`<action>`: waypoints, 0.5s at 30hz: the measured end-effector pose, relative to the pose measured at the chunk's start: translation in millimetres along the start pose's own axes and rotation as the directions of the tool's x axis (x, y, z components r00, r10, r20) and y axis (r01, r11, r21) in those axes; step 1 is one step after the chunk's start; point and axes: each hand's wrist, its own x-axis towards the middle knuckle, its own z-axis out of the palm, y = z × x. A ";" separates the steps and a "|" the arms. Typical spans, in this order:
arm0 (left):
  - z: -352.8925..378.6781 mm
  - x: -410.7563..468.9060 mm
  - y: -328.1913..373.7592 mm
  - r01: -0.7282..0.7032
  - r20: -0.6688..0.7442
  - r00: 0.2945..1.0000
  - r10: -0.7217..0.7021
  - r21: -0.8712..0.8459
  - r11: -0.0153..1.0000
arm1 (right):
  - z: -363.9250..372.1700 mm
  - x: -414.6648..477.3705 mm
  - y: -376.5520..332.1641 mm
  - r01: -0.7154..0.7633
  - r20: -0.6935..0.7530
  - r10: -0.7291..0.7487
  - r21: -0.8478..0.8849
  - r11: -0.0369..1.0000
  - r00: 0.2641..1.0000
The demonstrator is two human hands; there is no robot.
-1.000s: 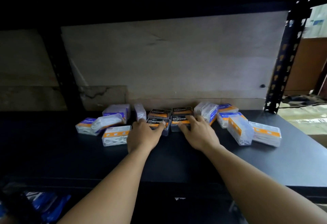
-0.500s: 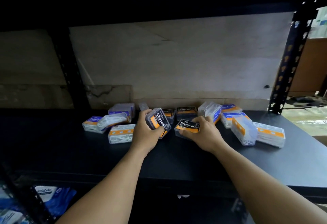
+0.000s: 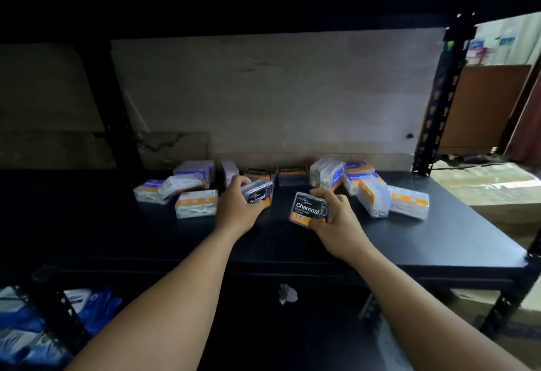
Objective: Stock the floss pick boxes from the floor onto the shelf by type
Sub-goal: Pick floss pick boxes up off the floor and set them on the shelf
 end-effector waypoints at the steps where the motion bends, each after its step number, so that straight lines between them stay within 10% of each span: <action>1: -1.6 -7.1 1.8 0.000 0.040 0.999 -0.001 0.030 1.000 | -1.4 -8.1 -0.5 0.010 0.001 -0.010 -0.012 1.000 1.000; 15: -39.9 -150.6 3.7 -0.111 0.084 0.987 0.134 -0.234 0.966 | -15.2 -127.1 -12.5 0.029 -0.075 -0.028 0.018 0.999 0.997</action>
